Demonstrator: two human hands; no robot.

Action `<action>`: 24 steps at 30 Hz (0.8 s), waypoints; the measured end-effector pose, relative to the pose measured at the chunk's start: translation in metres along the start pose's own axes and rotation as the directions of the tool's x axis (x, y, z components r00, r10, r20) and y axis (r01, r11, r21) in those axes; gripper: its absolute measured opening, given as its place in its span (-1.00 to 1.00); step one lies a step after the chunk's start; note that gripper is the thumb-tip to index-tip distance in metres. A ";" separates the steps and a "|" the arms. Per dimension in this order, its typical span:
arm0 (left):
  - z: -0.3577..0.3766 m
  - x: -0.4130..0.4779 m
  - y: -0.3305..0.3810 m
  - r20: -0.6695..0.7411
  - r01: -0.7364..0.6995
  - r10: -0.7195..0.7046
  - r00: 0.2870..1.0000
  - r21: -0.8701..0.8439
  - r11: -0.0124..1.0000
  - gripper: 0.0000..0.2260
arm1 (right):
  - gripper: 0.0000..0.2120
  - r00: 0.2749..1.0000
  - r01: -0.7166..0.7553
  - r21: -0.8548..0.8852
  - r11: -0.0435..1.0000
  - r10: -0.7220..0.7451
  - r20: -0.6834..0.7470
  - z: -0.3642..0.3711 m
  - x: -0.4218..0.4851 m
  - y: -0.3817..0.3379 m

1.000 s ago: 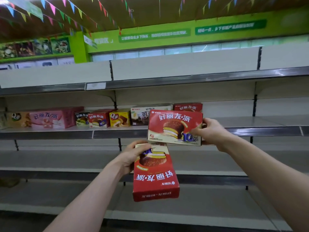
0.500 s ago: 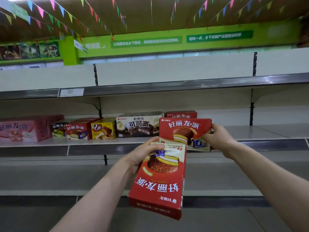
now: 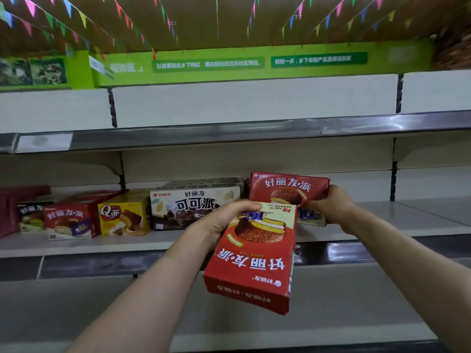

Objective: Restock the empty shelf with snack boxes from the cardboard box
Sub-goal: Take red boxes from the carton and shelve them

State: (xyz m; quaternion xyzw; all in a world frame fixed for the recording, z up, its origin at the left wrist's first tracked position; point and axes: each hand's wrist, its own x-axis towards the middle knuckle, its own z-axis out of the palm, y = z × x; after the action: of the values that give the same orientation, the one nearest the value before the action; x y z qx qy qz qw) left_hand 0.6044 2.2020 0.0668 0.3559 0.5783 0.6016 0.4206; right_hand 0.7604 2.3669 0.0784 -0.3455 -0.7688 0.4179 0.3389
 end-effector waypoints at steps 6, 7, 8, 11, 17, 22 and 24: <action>0.002 0.033 0.004 -0.019 0.085 -0.084 0.996 0.036 0.996 -0.86 | -0.73 1.000 0.020 -0.140 0.990 -0.020 -0.002 0.003 0.034 0.013; 0.002 0.038 0.004 -0.029 0.092 -0.092 0.995 0.027 0.995 -0.86 | -0.68 1.000 0.027 -0.179 0.984 -0.027 0.004 0.005 0.041 0.015; 0.002 0.042 0.004 -0.041 0.096 -0.095 0.995 0.018 0.995 -0.86 | -0.61 1.000 0.029 -0.204 0.979 -0.026 0.014 0.006 0.047 0.016; 0.001 0.056 0.001 -0.092 0.091 -0.091 0.992 -0.002 0.996 -0.83 | -0.50 0.997 0.052 -0.265 0.963 -0.037 0.062 0.009 0.064 0.019; 0.001 0.082 -0.005 -0.223 0.103 -0.095 0.970 0.023 0.994 -0.62 | -0.51 0.993 0.082 -0.238 0.968 -0.060 0.098 0.025 0.108 0.044; -0.001 0.095 -0.009 -0.257 0.096 -0.091 0.962 0.007 0.995 -0.72 | -0.29 0.989 0.116 -0.201 0.973 -0.094 0.118 0.040 0.146 0.071; -0.001 0.098 -0.008 -0.271 0.101 -0.095 0.958 0.006 0.995 -0.71 | -0.21 0.988 0.128 -0.226 0.966 -0.104 0.116 0.044 0.142 0.067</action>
State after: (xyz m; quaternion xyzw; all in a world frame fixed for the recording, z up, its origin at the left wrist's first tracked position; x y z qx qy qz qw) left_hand 0.5656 2.2910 0.0528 0.2455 0.6532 0.6173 0.3634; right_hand 0.6654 2.4921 0.0345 -0.3153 -0.8478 0.3217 0.2798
